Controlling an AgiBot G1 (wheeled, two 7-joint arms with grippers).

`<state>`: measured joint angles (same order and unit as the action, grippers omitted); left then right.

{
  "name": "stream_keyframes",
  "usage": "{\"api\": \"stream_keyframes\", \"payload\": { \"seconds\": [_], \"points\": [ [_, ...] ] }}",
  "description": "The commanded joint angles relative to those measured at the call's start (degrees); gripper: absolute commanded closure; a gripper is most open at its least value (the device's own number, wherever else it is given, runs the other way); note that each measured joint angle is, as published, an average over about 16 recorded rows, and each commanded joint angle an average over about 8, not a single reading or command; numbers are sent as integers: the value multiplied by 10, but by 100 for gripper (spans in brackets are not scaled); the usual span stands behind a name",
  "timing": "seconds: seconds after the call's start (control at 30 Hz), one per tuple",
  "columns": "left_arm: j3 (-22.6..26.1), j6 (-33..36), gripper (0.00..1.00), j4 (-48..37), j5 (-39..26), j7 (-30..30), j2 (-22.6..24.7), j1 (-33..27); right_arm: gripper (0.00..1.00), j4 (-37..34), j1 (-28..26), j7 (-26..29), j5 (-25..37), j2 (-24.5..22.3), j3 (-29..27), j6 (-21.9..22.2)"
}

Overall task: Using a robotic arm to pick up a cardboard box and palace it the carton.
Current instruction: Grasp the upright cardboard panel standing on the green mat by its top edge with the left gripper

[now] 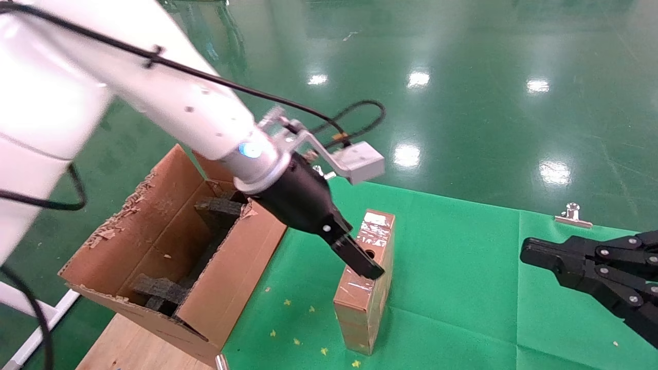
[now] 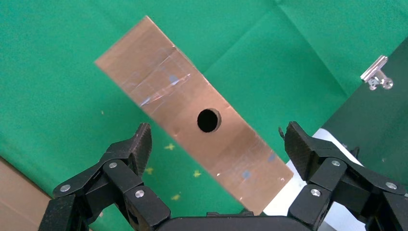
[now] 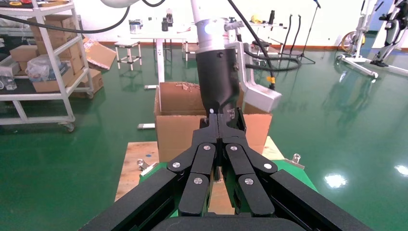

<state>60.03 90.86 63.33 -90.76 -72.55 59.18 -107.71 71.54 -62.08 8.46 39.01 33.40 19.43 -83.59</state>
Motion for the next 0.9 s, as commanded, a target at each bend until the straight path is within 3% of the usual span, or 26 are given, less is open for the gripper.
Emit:
{"api": "stream_keyframes", "payload": {
  "seconds": [0.03, 0.43, 0.7, 0.73, 0.8, 0.83, 0.9],
  "points": [
    [22, -1, 0, -9, 3, -11, 13, -9, 100, 0, 0, 0, 0, 0, 0, 0],
    [109, -8, 0, -70, -13, -23, 89, -36, 100, 0, 0, 0, 0, 0, 0, 0],
    [136, -19, 0, -127, -18, -5, 123, -36, 100, 0, 0, 0, 0, 0, 0, 0],
    [137, -20, 0, -132, -17, -2, 125, -36, 97, 0, 0, 0, 0, 0, 0, 0],
    [140, -21, 0, -142, -17, 3, 129, -37, 73, 0, 0, 0, 0, 0, 0, 0],
    [141, -22, 7, -146, -17, 4, 131, -38, 60, 0, 0, 0, 0, 0, 0, 0],
    [143, -22, 32, -151, -18, 6, 133, -38, 35, 0, 0, 0, 0, 0, 0, 0]
  ]
}}
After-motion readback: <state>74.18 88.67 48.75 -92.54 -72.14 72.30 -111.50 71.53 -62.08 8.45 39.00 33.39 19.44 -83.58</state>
